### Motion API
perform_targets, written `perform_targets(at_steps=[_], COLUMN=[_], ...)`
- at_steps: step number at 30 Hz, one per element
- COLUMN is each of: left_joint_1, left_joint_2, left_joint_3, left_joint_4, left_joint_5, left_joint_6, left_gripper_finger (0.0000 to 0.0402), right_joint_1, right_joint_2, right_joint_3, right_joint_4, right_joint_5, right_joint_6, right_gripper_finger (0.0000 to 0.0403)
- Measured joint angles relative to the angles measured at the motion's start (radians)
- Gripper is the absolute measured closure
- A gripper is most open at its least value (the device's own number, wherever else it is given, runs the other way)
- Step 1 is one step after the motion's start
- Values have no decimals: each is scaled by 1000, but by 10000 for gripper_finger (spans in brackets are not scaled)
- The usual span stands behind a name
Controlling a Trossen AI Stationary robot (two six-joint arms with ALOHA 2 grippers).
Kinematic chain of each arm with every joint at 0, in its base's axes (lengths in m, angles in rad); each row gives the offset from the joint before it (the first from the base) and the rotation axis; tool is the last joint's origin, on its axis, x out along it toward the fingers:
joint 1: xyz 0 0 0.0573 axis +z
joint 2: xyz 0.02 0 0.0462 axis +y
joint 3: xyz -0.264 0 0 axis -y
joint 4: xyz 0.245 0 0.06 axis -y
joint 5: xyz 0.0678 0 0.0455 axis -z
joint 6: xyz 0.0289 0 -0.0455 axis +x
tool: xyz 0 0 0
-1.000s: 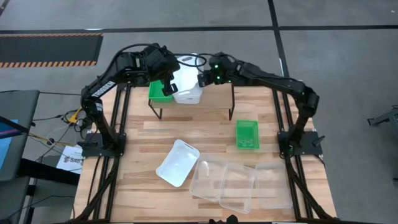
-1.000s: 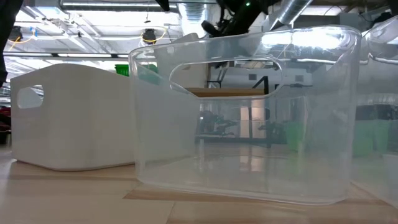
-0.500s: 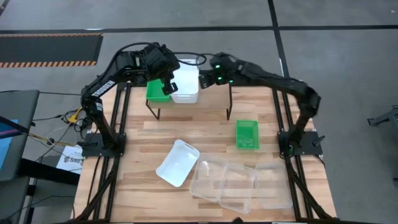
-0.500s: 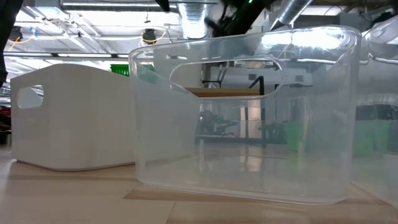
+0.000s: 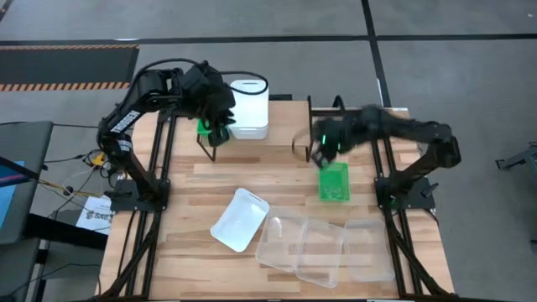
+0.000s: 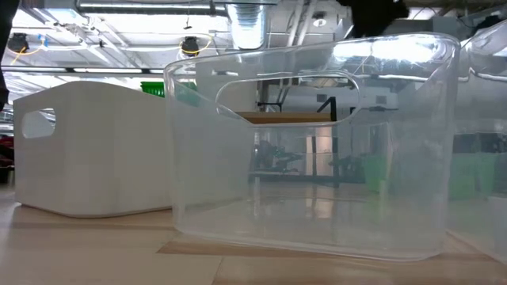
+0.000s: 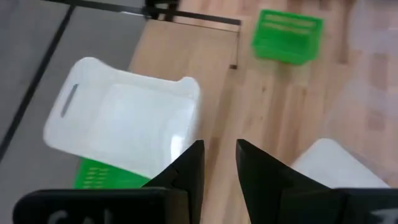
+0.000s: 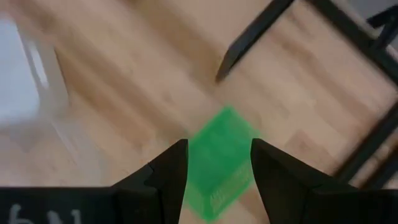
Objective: Stack baskets on shelf by color
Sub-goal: Stack the green bin on top of the green bin on the shelf
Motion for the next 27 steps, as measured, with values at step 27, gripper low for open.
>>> perform_targets(at_steps=[27], left_joint_1=[-201], left_joint_2=[7], left_joint_3=[-508], left_joint_4=[618], left_joint_5=[107], left_joint_6=[-175], left_gripper_finger=[322], right_joint_1=[337], right_joint_2=[-173], right_joint_3=[-856], right_joint_4=[59], right_joint_5=[-101], right_joint_6=[811], right_gripper_finger=[202])
